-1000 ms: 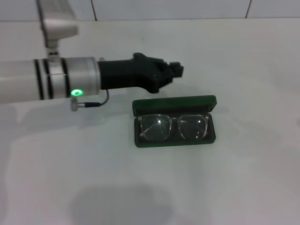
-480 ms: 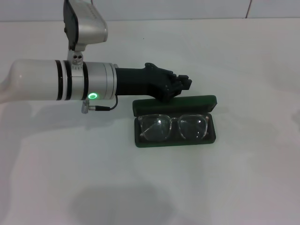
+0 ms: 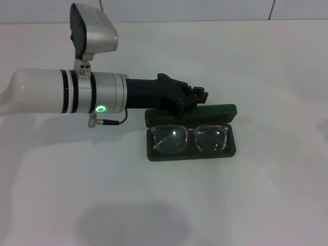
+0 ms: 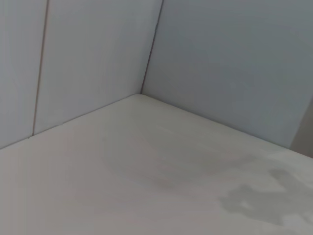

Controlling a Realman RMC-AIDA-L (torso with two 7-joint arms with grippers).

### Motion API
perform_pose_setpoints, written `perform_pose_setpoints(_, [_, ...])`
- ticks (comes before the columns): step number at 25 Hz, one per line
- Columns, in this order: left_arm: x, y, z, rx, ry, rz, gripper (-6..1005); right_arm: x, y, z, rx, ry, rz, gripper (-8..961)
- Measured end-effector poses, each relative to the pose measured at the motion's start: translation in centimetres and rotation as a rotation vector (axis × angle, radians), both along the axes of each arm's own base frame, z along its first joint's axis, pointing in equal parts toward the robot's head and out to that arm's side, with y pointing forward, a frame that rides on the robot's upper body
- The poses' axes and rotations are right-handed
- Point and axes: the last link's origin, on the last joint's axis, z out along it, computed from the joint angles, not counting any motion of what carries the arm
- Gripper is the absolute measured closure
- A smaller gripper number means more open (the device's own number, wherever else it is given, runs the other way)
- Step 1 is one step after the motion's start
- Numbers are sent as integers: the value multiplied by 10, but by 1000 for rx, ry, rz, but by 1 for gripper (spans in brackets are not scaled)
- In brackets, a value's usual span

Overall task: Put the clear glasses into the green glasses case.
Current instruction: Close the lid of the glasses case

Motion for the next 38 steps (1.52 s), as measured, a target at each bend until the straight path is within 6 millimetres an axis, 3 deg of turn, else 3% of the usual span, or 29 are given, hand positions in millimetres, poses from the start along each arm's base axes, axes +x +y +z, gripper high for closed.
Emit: perform_pose_setpoints(38, [-20, -13, -6, -30, 37, 36, 869, 1, -2, -4, 11, 13, 11, 802])
